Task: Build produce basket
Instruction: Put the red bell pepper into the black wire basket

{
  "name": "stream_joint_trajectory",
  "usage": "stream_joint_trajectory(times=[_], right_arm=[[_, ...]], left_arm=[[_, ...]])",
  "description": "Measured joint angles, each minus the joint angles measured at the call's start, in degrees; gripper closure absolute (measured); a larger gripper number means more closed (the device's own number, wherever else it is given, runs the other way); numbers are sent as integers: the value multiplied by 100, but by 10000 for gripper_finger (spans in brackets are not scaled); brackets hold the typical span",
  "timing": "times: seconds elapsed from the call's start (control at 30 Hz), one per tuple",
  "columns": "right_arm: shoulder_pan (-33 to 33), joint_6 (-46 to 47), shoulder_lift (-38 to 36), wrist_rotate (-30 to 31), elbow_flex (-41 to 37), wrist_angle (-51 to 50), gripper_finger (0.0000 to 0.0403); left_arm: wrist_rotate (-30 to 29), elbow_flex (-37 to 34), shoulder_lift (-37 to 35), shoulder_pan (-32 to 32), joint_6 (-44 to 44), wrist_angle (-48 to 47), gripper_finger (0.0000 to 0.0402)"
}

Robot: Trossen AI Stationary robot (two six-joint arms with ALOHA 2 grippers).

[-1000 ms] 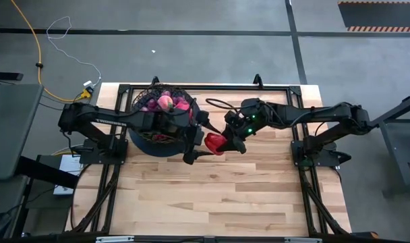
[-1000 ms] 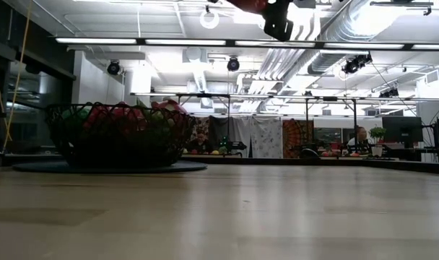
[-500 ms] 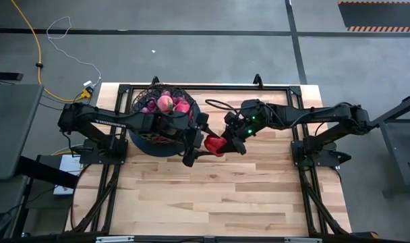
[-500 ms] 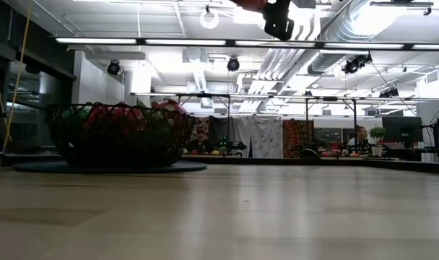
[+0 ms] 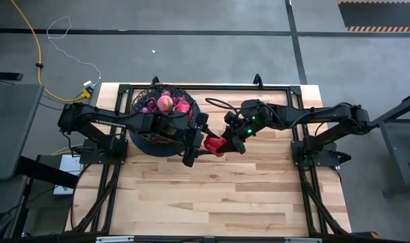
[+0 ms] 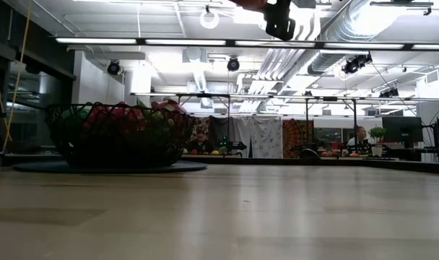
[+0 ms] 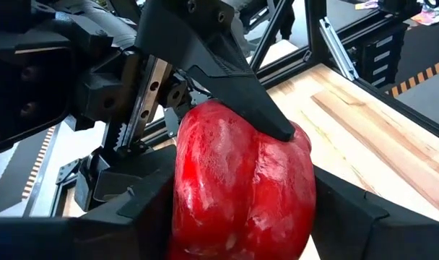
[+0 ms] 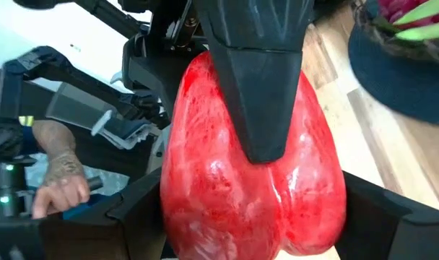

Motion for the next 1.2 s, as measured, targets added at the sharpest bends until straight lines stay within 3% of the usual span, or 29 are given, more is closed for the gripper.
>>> stream_joint_trajectory(times=[0.23,0.5,0.63,0.77,0.87,1.0,1.2], right_arm=[[-9,252,0,-236,-2,76,97],[-106,48,-4,-716,302,-628,9],[-272,-615,0,-1206,611,-1167,25],[-400,-1151,-127,-1172,950,-1790,33],[-486,-1566,-395,-841,1081,-2205,33],[-535,-1889,-822,164,988,-2582,33],[-531,-1845,-1614,1746,380,-2331,33]], left_arm=[[11,0,-2,-7,77,17,162],[-55,-2,2,-7,87,-72,162],[-158,7,-73,-7,132,-139,162],[-420,-4,-313,17,174,-644,162],[-865,-15,-571,61,51,-1147,163],[-1532,-4,-1207,180,-409,-2030,163],[-1703,-300,-2237,445,-1748,-2249,163]])
